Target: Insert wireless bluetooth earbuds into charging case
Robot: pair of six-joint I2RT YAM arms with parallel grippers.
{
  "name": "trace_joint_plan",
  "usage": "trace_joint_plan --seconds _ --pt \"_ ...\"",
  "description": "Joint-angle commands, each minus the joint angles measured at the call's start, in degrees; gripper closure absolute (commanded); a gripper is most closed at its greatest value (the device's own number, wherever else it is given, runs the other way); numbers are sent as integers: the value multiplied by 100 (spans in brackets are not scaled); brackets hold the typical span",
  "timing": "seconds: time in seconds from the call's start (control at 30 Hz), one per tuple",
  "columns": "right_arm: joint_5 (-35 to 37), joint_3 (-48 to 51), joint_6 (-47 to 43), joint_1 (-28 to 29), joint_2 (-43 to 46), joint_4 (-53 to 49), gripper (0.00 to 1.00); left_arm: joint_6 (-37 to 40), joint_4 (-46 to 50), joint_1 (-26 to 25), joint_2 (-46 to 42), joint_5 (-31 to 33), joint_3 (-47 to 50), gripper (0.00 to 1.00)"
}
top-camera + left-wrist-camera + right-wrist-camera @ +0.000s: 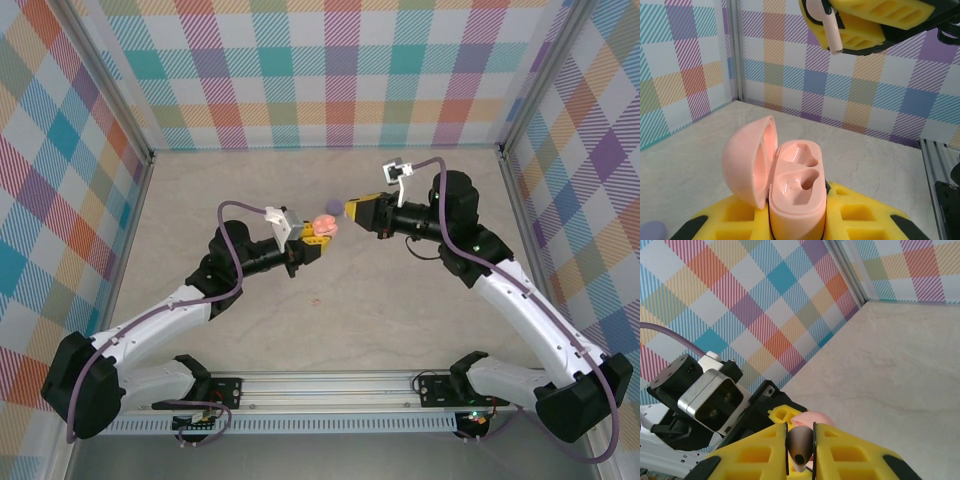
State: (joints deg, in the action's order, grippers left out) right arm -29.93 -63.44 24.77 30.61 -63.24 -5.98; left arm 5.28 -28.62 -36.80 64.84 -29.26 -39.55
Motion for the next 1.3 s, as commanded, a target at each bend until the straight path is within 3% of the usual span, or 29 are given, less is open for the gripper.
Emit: trace_joint_plan --seconds 0.0,1.27 --pt "-138 -186 -155 116 -95 340 81 -169 -530 -100 32 54 -37 95" --pt "-104 -248 -559 384 -410 165 82 -531 -176 -158 2 -37 -512 94"
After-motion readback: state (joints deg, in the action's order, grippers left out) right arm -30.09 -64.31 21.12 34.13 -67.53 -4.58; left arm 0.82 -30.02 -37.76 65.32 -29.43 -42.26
